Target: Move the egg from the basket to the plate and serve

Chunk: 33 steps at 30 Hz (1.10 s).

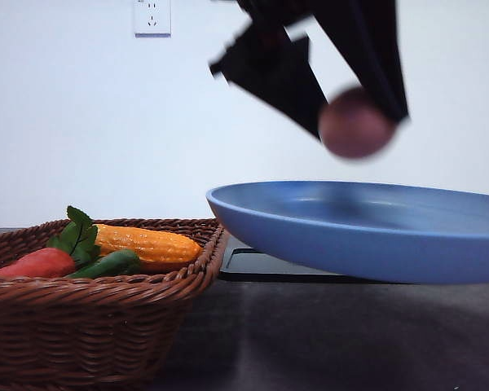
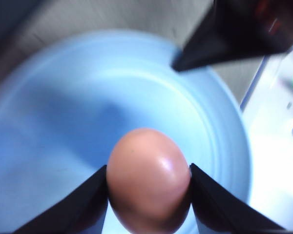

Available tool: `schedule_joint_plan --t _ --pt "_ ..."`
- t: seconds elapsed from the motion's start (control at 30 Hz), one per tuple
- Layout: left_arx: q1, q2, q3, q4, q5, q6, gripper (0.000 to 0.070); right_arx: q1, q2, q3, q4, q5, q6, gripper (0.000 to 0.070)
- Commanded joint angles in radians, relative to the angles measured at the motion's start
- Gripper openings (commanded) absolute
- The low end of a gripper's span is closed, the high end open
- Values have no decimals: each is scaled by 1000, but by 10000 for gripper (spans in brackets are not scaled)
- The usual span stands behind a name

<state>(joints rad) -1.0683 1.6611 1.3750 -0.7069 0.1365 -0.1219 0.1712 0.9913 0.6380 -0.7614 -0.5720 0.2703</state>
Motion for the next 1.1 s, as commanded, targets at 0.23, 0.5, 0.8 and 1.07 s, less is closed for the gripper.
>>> schedule_joint_plan --t 0.23,0.5,0.8,1.07 --pt "-26 71 14 -3 1 9 159 6 7 18 -7 -8 10 0" --pt "-27 71 14 -14 2 4 372 6 7 18 -18 -9 9 0" --pt "-32 69 15 -14 2 -14 374 5 7 18 -34 -57 6 0" --pt "-17 -57 20 -78 1 -20 374 4 27 25 -43 -57 6 0"
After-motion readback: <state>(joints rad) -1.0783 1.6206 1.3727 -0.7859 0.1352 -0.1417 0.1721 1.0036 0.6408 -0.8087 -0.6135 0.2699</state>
